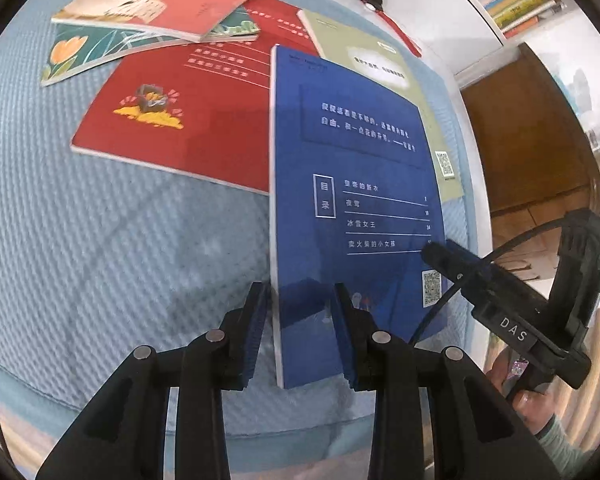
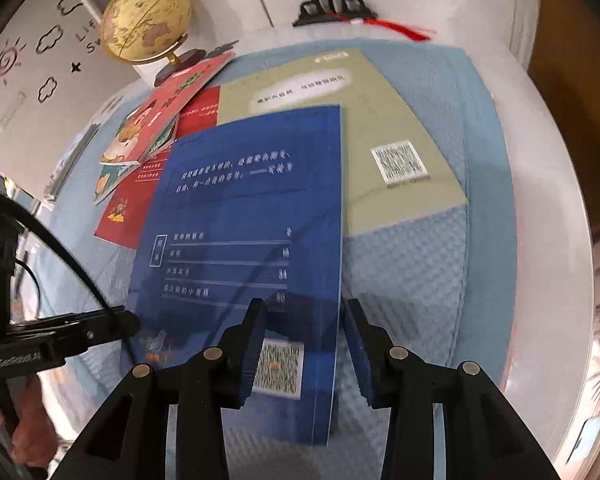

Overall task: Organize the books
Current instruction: 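Lift the dark blue book's edge off the quilt with both tools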

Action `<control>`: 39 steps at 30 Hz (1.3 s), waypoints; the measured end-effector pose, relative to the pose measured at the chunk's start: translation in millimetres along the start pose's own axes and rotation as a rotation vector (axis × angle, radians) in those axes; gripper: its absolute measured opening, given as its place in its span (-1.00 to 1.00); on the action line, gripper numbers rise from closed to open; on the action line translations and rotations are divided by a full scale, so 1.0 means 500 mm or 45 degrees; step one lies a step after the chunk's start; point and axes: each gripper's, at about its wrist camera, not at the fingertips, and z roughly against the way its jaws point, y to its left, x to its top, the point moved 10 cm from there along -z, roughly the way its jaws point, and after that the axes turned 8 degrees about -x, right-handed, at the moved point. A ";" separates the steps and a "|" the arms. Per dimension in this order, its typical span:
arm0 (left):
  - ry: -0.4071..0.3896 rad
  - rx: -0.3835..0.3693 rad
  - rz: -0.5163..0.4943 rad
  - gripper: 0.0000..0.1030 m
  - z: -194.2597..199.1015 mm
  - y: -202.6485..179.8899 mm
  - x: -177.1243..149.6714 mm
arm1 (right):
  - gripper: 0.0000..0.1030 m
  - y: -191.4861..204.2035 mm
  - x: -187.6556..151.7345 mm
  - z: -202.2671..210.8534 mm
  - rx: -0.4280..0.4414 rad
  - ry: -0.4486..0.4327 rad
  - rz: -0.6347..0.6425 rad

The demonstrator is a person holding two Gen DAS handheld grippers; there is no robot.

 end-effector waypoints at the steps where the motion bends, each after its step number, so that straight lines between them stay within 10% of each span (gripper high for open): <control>1: -0.001 0.002 -0.006 -0.43 -0.002 -0.004 0.001 | -0.14 0.001 0.000 -0.001 0.005 0.002 -0.014; 18: -0.018 -0.001 -0.051 -0.43 -0.004 -0.007 -0.003 | -0.13 -0.012 -0.036 0.024 0.232 0.045 -0.189; 27: 0.003 -0.098 -0.021 -0.43 -0.003 0.000 0.005 | -0.11 0.014 0.015 0.129 0.824 0.000 -0.414; 33: 0.023 -0.195 0.042 -0.43 -0.001 0.010 0.013 | -0.15 0.105 0.003 0.041 0.610 0.102 -0.200; 39: -0.027 -0.064 0.008 -0.43 0.036 0.020 0.020 | -0.34 0.184 0.041 0.135 0.355 -0.116 0.158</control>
